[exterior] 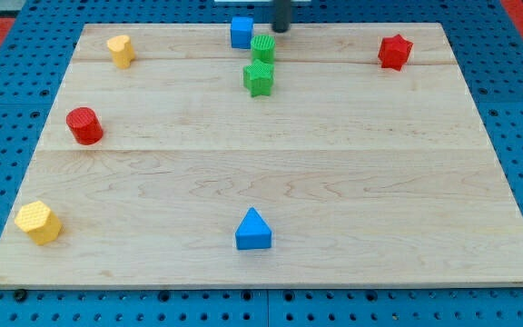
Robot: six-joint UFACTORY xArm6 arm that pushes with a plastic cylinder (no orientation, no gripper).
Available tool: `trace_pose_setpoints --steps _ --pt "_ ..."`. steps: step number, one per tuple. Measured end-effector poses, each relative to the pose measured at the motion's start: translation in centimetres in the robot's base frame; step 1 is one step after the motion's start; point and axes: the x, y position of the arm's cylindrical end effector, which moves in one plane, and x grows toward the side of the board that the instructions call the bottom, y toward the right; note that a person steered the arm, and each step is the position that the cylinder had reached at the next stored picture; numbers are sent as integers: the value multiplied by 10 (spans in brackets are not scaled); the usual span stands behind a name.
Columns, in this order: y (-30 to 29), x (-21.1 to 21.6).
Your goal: Move the blue cube bottom left to the green star
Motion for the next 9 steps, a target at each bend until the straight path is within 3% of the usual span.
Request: trace_pose_setpoints --steps 2,4,6,7,8,9 --pt "-93 31" --pt "-121 133" --pt "-185 143" --pt "-168 158" --pt "-238 160" --pt "-261 134"
